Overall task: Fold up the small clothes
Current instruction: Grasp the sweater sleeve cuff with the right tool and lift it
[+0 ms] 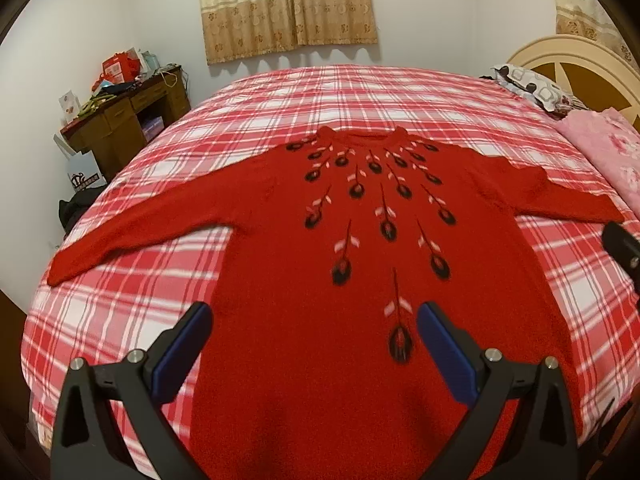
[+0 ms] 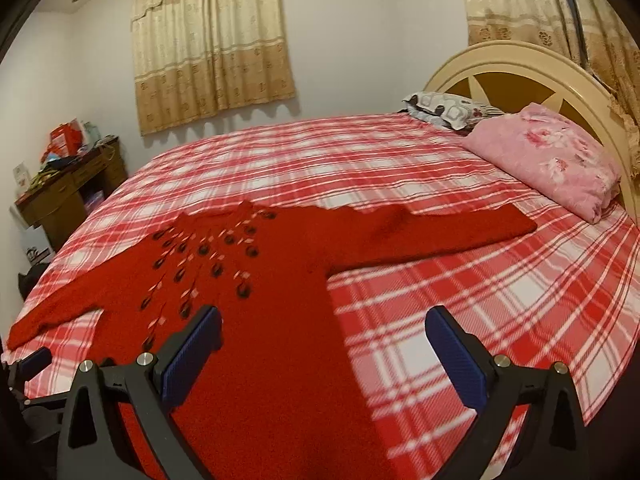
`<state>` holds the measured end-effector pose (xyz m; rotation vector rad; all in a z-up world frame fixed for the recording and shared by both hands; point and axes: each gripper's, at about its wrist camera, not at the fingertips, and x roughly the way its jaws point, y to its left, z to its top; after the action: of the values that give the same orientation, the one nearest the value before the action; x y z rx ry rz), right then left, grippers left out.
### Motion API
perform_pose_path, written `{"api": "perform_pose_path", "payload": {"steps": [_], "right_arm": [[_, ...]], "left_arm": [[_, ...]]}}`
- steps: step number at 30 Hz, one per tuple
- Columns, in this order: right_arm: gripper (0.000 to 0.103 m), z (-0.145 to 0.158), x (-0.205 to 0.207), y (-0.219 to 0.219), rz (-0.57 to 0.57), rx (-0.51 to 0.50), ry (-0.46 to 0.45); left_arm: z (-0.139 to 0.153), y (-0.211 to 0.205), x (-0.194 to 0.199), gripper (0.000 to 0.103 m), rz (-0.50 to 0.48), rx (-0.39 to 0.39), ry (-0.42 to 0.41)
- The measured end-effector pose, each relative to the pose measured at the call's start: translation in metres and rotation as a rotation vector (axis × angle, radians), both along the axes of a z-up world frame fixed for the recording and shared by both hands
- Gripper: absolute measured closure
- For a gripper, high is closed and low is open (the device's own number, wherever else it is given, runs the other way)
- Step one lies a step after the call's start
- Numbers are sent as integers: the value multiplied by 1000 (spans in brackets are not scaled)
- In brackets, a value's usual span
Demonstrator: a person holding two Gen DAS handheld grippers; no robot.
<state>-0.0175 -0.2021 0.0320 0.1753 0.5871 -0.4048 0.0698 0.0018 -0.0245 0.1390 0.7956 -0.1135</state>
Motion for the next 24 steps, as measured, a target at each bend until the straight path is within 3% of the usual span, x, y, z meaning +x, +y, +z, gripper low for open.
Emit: {"api": "perform_pose_path", "payload": {"steps": [4,10,13,15,20,24], "right_arm": [[1,5,13,-30,-37,-18,-18],[4,-4,20,-112,-193,27,-28],[28,-8,21,-172,-287,98,-30],[51,-14,21,-212,-356,153,-16],[56,-38,5,-318,-586,380,-57],[56,-54,2,-370,-641,477,-80]], "left_arm": [[5,-3,26,0,-24,-12,-4],[8,16,75,0,-20,-67,-19],[4,25,98,0,20,-42,-46],[-2,28,110,0,41,-22,-57],[-22,39,142,0,103,5,-34],[-33,49,155,0,172,-3,-31]]}}
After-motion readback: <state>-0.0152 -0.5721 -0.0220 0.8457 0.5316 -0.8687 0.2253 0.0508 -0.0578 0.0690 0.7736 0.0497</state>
